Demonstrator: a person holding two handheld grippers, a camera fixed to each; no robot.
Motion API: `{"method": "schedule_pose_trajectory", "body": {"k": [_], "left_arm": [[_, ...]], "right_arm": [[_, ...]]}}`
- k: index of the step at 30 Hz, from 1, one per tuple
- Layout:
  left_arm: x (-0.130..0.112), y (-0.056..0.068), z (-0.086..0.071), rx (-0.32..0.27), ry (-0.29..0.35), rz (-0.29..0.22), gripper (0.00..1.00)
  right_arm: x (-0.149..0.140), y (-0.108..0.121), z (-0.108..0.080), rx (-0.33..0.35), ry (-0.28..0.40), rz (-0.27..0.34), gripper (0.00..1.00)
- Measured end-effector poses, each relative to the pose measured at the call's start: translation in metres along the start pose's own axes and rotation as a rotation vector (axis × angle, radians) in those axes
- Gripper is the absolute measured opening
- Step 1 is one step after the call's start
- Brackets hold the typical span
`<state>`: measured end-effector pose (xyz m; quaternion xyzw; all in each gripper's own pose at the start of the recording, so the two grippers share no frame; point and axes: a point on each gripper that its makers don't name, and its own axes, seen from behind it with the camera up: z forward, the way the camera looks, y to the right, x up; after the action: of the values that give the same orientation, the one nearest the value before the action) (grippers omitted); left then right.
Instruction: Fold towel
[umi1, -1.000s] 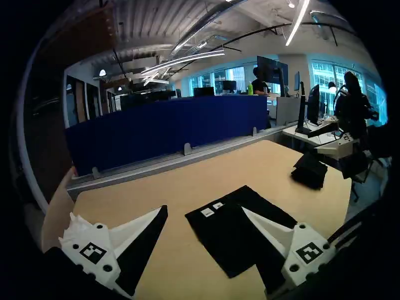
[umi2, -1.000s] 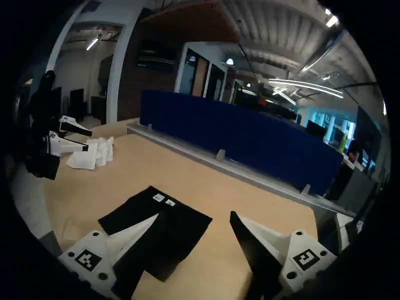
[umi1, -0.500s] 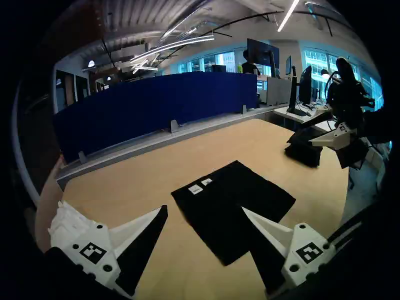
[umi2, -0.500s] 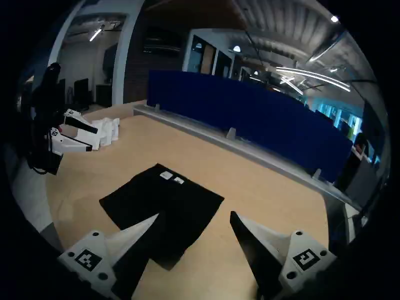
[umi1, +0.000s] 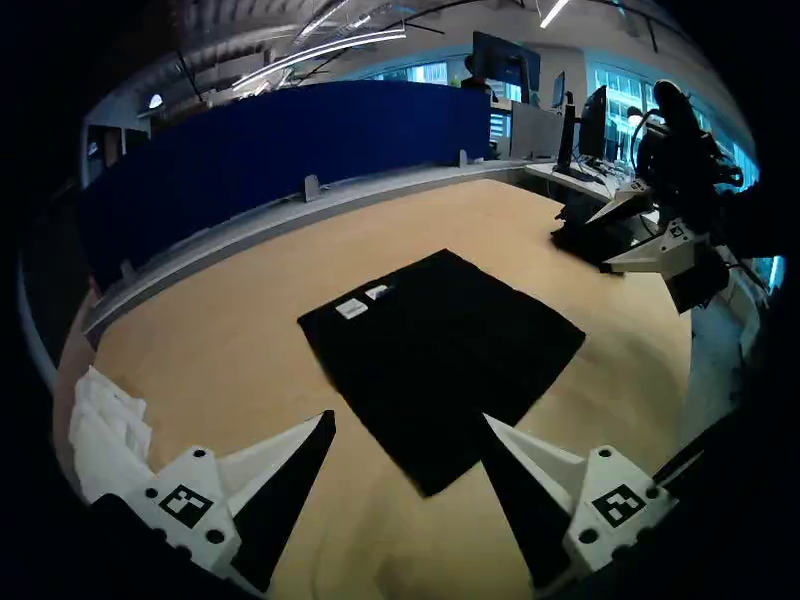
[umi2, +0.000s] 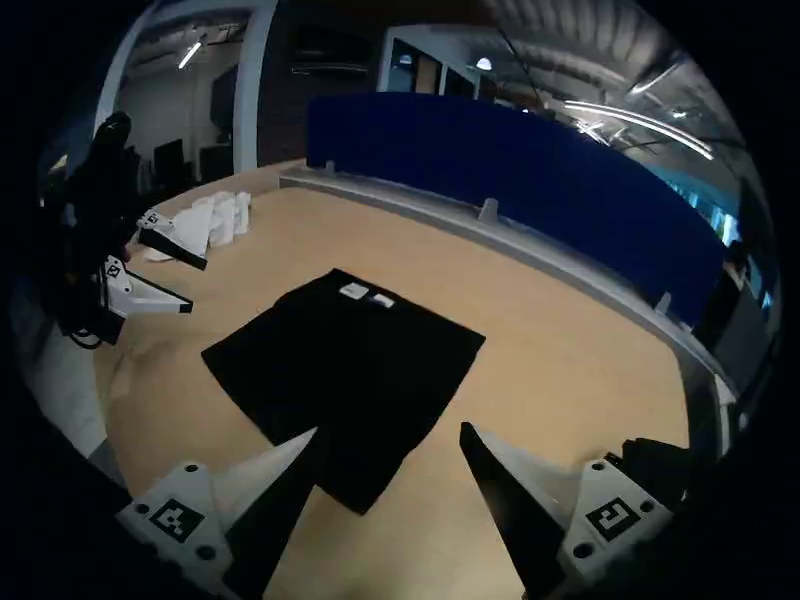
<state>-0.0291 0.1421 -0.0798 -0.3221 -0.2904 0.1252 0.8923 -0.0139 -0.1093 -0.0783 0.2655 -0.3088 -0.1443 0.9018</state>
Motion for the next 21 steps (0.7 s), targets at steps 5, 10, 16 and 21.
{"method": "schedule_pose_trajectory", "body": {"k": [5, 10, 16, 21], "left_arm": [[-0.022, 0.008, 0.011, -0.021, -0.042, -0.006, 0.99], [-0.044, 0.015, 0.019, -0.043, -0.089, -0.009, 0.99], [-0.069, 0.02, 0.03, -0.057, -0.148, -0.007, 0.99], [-0.076, 0.021, 0.036, -0.059, -0.166, -0.012, 0.99]], "right_arm": [[-0.025, -0.007, 0.009, 0.015, -0.042, 0.004, 1.0], [-0.052, -0.015, 0.016, 0.028, -0.09, 0.015, 1.0], [-0.083, -0.024, 0.024, 0.051, -0.155, 0.046, 1.0], [-0.091, -0.027, 0.03, 0.056, -0.167, 0.053, 1.0]]}}
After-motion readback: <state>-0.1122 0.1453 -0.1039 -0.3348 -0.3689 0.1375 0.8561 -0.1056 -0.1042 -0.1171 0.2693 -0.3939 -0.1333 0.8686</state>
